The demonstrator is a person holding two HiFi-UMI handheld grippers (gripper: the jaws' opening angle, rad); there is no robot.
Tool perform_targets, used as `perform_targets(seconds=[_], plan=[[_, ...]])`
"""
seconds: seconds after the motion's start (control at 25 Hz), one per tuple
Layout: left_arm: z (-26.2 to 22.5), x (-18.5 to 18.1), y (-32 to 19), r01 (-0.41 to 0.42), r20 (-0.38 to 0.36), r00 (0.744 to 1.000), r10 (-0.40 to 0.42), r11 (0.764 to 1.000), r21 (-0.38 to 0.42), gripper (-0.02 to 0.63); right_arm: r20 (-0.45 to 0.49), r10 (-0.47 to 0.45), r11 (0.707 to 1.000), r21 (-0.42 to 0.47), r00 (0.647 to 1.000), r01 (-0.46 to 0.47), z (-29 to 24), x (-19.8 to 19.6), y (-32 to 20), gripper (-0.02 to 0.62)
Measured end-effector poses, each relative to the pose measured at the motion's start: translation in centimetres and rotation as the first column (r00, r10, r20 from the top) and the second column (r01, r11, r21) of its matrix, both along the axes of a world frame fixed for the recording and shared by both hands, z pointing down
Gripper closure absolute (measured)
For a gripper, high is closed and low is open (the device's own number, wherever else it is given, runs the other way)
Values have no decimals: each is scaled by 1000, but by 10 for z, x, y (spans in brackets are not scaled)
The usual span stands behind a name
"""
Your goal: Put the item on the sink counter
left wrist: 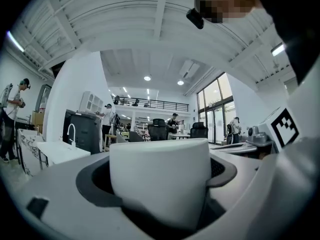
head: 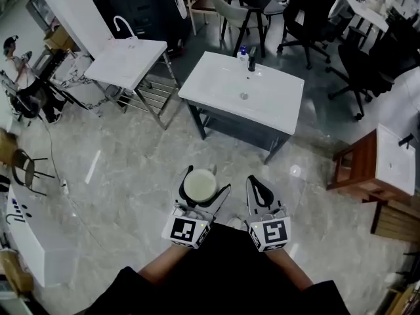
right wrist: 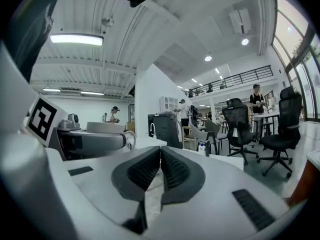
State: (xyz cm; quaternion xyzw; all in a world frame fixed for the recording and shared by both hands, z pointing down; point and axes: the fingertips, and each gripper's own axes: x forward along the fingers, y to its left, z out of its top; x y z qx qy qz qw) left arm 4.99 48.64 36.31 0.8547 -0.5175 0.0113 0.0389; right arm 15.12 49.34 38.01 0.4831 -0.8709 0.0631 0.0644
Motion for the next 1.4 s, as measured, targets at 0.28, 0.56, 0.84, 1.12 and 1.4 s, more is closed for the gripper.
perform_targets(seconds=[0.28,0.56,0.84,1.12,1.4], plan=[[17,-22,-36,-2,13,1000,2,1000,-17,137,-4,44,998,-35,999,-44,23,-2,-20,563],[31,-26,-102,-56,-29,998,55,997,-46,137,-61,121,991,-52,991,-124,32,-1,-82,563],[43,-61,-185,-116,-76,991,110,990,-80,138,-50,179,982,-52,983,-181,28,-41,-178,563],[29,-122,-273,-191,-43,981,189,981,-35,137,-93,220,974,-28,971,-224,8,-91,-270,563],[21,-161,-345,-226,-71,972,224,974,-15,137,-89,302,950,-47,949,-307,-2,-128,-336,563]])
